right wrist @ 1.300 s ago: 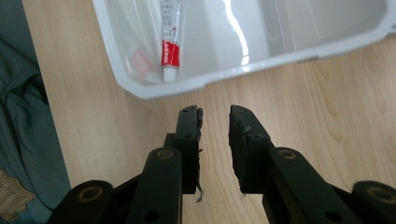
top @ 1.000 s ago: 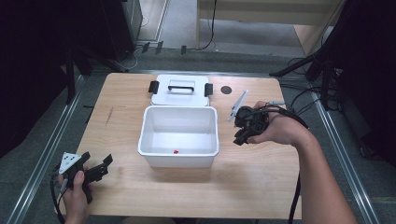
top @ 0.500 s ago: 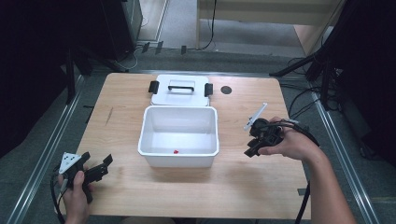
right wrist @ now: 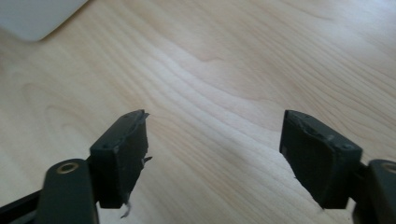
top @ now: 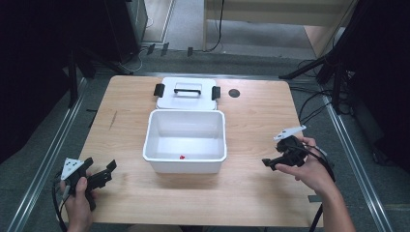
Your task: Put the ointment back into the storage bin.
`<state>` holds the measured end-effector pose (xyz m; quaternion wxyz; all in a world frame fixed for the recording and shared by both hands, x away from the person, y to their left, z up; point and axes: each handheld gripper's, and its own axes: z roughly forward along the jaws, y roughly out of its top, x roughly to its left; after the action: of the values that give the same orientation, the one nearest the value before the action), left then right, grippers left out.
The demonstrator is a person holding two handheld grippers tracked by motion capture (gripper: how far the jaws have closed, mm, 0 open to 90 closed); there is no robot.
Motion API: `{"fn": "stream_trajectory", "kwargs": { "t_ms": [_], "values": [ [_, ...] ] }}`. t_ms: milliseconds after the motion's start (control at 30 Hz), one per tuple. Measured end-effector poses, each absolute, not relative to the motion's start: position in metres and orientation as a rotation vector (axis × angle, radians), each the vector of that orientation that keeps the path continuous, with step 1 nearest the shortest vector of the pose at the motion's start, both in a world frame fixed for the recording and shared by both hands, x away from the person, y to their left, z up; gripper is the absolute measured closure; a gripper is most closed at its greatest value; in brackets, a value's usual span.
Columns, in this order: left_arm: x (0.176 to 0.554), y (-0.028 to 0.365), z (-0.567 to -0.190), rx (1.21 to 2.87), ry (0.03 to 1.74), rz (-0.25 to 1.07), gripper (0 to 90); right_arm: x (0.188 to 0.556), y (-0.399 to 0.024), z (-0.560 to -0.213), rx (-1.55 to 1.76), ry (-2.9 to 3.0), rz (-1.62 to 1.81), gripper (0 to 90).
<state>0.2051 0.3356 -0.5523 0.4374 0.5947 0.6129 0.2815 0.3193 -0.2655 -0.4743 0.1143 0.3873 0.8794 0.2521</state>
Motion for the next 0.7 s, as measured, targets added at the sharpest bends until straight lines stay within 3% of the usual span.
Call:
{"fn": "stream_trajectory", "kwargs": {
  "t_ms": [167,700],
  "values": [
    [0.205,0.335,-0.552,1.473,1.527,0.699,8.1,0.307,-0.281,-0.492,1.234,2.430,0.854,0.0],
    [0.205,0.335,-0.552,1.477,1.528,0.700,8.1,0.256,-0.336,-0.543,1.439,1.993,1.088,0.0]
  ]
}}
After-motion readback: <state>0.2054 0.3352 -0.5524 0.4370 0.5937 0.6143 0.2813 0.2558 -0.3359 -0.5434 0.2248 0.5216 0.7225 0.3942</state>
